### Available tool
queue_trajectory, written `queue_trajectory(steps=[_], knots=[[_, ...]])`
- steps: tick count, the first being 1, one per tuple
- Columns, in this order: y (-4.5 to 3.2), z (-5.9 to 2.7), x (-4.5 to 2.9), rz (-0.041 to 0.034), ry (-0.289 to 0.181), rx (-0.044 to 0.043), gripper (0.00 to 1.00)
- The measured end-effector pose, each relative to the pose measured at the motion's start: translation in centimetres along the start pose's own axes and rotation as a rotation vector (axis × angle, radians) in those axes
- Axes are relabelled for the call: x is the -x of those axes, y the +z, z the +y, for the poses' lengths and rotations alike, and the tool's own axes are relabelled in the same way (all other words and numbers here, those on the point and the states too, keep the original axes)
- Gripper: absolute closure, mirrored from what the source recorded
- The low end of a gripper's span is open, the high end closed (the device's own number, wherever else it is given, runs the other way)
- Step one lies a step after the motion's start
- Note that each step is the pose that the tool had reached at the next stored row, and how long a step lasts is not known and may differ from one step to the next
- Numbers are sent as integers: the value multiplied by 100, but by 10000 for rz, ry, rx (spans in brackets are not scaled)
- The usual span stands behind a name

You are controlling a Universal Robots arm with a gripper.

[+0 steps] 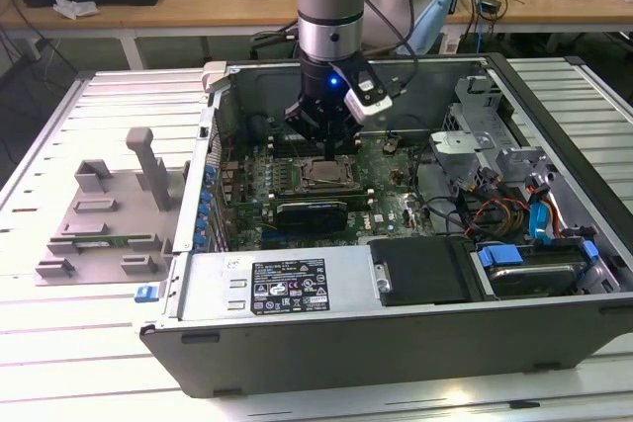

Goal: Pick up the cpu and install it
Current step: 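Close the cpu cover, then install the first cpu locking lever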

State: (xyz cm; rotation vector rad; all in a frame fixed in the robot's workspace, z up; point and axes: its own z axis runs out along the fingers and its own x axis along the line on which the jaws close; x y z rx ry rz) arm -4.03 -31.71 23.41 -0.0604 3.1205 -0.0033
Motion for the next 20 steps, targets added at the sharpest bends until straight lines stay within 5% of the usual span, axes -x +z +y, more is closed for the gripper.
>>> queue_trajectory(steps=[16,20], knots=[[0,-37,-2,1,1,-1,89],[-1,-36,-50,0,0,-1,89]])
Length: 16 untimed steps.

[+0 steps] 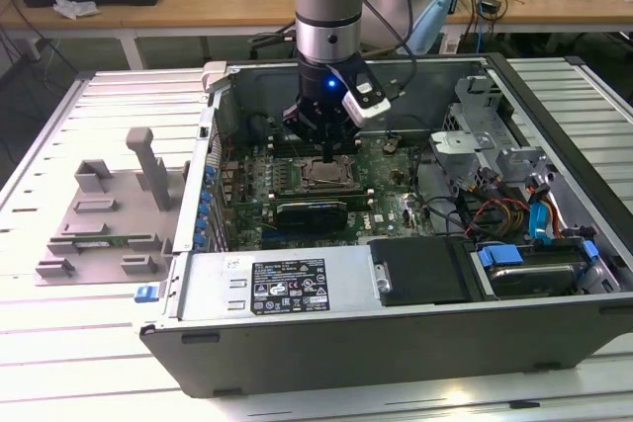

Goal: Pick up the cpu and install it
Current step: 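Install the first cpu locking lever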

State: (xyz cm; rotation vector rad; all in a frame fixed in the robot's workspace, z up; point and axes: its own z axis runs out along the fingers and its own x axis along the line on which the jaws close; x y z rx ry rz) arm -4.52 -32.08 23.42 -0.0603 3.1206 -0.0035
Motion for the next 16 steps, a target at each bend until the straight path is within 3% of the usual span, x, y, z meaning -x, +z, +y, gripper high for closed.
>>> queue_trajectory(steps=[4,8,11,16], knots=[[-4,10,-192,-1,-1,0,89],[-6,15,-296,-3,0,0,89],[-20,17,-333,-2,1,-1,89],[-223,17,-330,-6,0,-1,89]])
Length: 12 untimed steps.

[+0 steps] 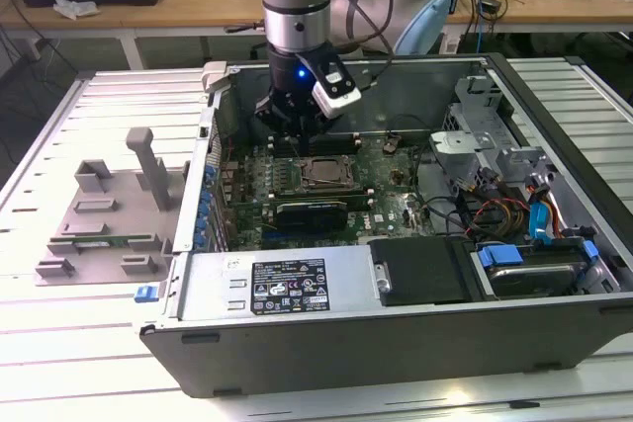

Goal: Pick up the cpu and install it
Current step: 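Install the first cpu locking lever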

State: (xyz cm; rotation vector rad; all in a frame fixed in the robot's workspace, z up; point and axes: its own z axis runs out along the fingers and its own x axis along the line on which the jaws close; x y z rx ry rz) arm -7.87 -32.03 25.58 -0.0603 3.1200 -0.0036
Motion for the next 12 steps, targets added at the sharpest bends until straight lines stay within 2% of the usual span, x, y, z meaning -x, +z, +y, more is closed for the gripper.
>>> queue_trajectory(steps=[3,4,8,12], knots=[[-120,2,3,0,0,-7,89],[-133,3,3,1,0,-11,89],[-141,4,-8,-2,3,-17,89],[-143,13,-122,-34,0,-20,89]])
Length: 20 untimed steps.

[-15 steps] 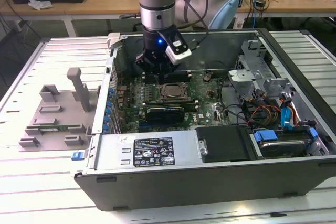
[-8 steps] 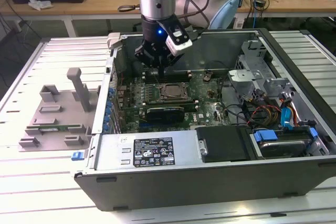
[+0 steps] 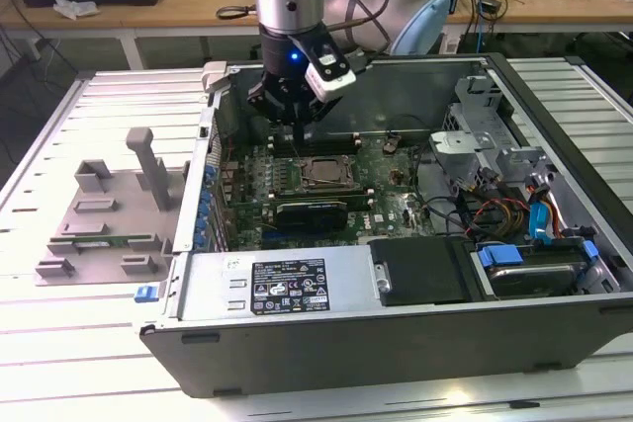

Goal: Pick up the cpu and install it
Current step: 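Install the first cpu locking lever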

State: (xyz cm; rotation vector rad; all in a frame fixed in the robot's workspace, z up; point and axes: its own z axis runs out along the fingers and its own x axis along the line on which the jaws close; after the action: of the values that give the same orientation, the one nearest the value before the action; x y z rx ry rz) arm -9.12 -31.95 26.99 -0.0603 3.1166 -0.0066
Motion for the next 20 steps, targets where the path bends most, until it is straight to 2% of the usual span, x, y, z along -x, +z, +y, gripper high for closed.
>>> queue_trajectory(steps=[1,3,6,8,9,11,12,13,15,16,19,20], knots=[[-1,3,-35,-11,2,0,89],[-3,16,-154,-43,2,-1,89],[-4,24,-233,-58,1,-2,89],[-3,25,-244,-60,-1,-1,89],[-4,24,-246,-64,0,29,89],[-2,25,-252,-95,10,326,89],[-1,25,-255,-106,13,427,89],[0,25,-258,-121,17,578,89],[3,26,-273,-152,25,815,89],[8,27,-292,-169,25,880,89],[13,28,-336,-194,31,1212,89],[14,29,-342,-207,41,1431,89]])
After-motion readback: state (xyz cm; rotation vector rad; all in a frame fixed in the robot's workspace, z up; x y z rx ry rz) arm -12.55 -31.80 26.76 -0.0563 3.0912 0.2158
